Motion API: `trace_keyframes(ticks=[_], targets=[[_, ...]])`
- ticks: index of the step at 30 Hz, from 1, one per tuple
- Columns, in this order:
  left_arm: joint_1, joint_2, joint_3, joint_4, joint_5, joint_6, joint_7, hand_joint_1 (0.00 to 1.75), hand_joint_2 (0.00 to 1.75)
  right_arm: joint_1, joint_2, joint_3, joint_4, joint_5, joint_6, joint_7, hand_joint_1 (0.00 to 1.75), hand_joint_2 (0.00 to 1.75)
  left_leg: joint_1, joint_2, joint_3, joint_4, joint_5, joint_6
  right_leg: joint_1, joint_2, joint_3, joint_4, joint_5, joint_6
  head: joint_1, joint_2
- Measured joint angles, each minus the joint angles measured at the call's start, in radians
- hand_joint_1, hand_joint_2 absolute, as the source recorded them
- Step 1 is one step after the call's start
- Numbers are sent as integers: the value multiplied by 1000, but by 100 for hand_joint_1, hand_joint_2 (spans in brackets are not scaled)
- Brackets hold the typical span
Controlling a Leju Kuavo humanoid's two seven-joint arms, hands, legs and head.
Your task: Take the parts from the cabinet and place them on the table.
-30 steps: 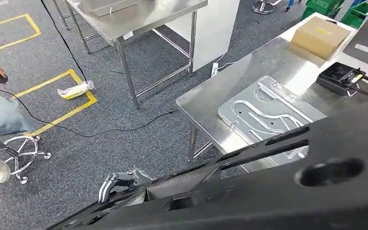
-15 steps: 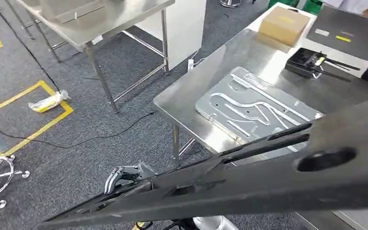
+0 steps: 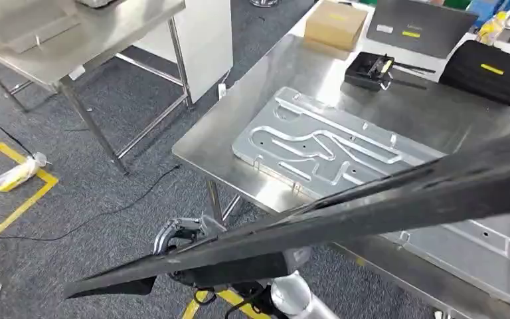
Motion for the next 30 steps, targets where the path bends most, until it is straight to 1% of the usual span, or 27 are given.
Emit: trace_keyframes(ticks=[1, 2, 3, 4, 6, 7, 8, 9, 10, 11, 12, 13, 15, 16, 17, 18, 19, 20, 21, 22, 23, 24, 25, 26, 27, 28, 30], targets=[[-1, -1, -2, 0, 0, 0, 0, 0, 175, 0, 0, -2, 0, 0, 0, 0, 175, 175, 4, 11, 2, -4, 3, 7, 0, 10, -3, -1, 1, 6, 1, 0], [-1, -5, -4, 0, 0, 0, 0, 0, 175, 0, 0, -5, 0, 0, 0, 0, 175, 175, 9, 27, 5, -11, 8, 17, -1, -16, -4, 9, -7, 9, 0, 0], [1, -4, -5, 0, 0, 0, 0, 0, 175, -3, 0, -7, 0, 0, 0, 0, 175, 175, 8, 38, 7, -14, 7, 27, 6, -74, -19, 44, -30, 14, 6, 0], [2, -4, -6, 0, 0, 0, 0, 0, 175, -4, 0, -8, 0, 0, 0, 0, 175, 175, 4, 51, 6, -14, 7, 32, 4, -105, -54, 111, -67, 19, 8, 0], [6, -4, -8, 0, 0, 0, 0, 0, 175, -2, -2, -10, 0, -1, -2, 0, 175, 175, 0, 79, 6, -14, 4, 36, 0, -125, -131, 264, -131, 23, 8, 0], [6, -4, -10, 0, 0, 0, 0, 0, 175, -1, -3, -15, 0, -1, -2, 0, 175, 175, -2, 93, 6, -14, 3, 36, -1, -127, -154, 306, -136, 24, 8, 0], [6, -4, -11, 0, 0, 0, 0, 0, 175, -1, -5, -19, 0, -1, -2, 0, 175, 175, -2, 105, 7, -14, 2, 36, -2, -128, -151, 297, -119, 23, 8, 0], [5, -5, -12, 0, 0, -1, 0, 0, 175, -1, -5, -25, 0, -2, -3, 1, 175, 175, -3, 117, 10, -14, -1, 36, -1, -130, -126, 244, -82, 20, 8, 0], [3, -6, -13, 0, 0, -1, 0, 0, 175, -2, -5, -32, 0, -2, -3, 2, 175, 175, -4, 127, 14, -14, -3, 34, 1, -140, -82, 163, -39, 14, 8, 0], [2, -7, -13, 0, 0, -3, 0, 0, 175, -4, -5, -38, 0, -2, -5, 7, 175, 175, -5, 137, 19, -14, -6, 31, 6, -166, -29, 67, 2, 4, 8, 0], [2, -7, -13, 0, 0, -5, 0, 0, 175, -8, -5, -44, 0, -2, -6, 13, 175, 175, -7, 145, 23, -14, -10, 26, 18, -217, -1, 5, -3, -7, 8, 0], [2, -8, -14, 0, -1, -8, 0, 0, 175, -14, -5, -49, 3, -2, -8, 19, 175, 175, -13, 155, 23, -13, -14, 19, 26, -215, 0, -2, -3, -13, 7, 0], [0, -9, -17, 0, -2, -13, 2, 0, 175, -23, -5, -59, 11, 0, -12, 29, 175, 175, -12, 175, 30, -19, -15, 12, 27, -190, -5, -1, -3, -15, 8, 0], [-2, -10, -19, 0, -2, -15, 2, 0, 175, -28, -5, -65, 16, 2, -17, 36, 175, 175, -16, 186, 35, -24, -15, 7, 27, -177, -4, -6, 0, -20, 8, 0], [-5, -10, -21, 0, -2, -15, 2, 0, 175, -34, -3, -72, 23, 6, -24, 45, 175, 175, -13, 179, 32, -20, -23, 0, 11, -165, 6, -21, 9, -29, 7, 0], [-7, -9, -23, 0, -4, -15, 3, 0, 175, -43, -1, -75, 31, 9, -28, 52, 175, 175, -8, 128, 29, 0, -37, -4, 12, -156, 9, -28, 12, -31, 8, 0], [-5, -9, -27, 0, -5, -15, 5, 0, 175, -60, 5, -77, 44, 10, -36, 61, 175, 175, -8, 90, 3, 56, -72, -5, 10, -148, 8, -28, 14, -39, 6, 0], [-3, -9, -34, 0, -5, -16, 6, 0, 175, -76, 9, -79, 56, 11, -43, 71, 175, 175, -8, 71, -40, 140, -113, -8, 8, -133, 7, -27, 14, -40, 6, 0], [-2, -9, -39, 0, -9, -16, 8, 0, 175, -86, 11, -84, 69, 13, -48, 80, 175, 175, -7, 65, -78, 215, -142, -10, 9, -120, 7, -26, 14, -40, 6, 0], [-1, -10, -41, 0, -11, -16, 8, 0, 175, -97, 13, -88, 82, 14, -55, 88, 175, 175, -7, 65, -110, 272, -151, -13, 9, -107, 7, -25, 13, -41, 6, 0], [-1, -10, -45, 0, -11, -16, 8, 0, 175, -108, 14, -92, 101, 17, -61, 97, 175, 175, -7, 65, -121, 280, -135, -15, 8, -92, 7, -22, 13, -41, 6, 0], [-1, -10, -48, 0, -11, -16, 9, 0, 175, -120, 15, -95, 116, 20, -66, 105, 175, 175, -5, 64, -112, 246, -98, -16, 7, -77, 7, -18, 11, -39, 6, 0], [-2, -10, -52, 0, -12, -16, 9, 0, 175, -134, 18, -100, 133, 24, -74, 113, 175, 175, -3, 61, -83, 172, -47, -18, 4, -62, 7, -14, 9, -35, 6, 0], [-2, -10, -59, 0, -12, -16, 9, 0, 175, -146, 22, -103, 147, 29, -83, 120, 175, 175, 1, 45, -47, 80, 6, -19, 2, -48, 7, -6, 5, -30, 6, 0], [0, -10, -63, 0, -12, -16, 9, 0, 175, -159, 26, -106, 160, 34, -93, 124, 175, 175, 9, -6, -26, 17, 20, -20, 0, -38, 0, 4, -1, -23, 6, 0], [2, -10, -65, 0, -12, -17, 10, 0, 175, -173, 28, -108, 172, 37, -97, 127, 175, 175, 9, -29, -14, -2, 8, -18, 6, -26, -11, 19, -5, -16, 6, 0], [-4, -10, -68, 0, -13, -18, 10, 0, 175, -183, 32, -113, 188, 44, -100, 131, 175, 175, 2, -13, -22, 10, 8, -6, 2, -7, -19, 11, 3, -4, 7, 0]])
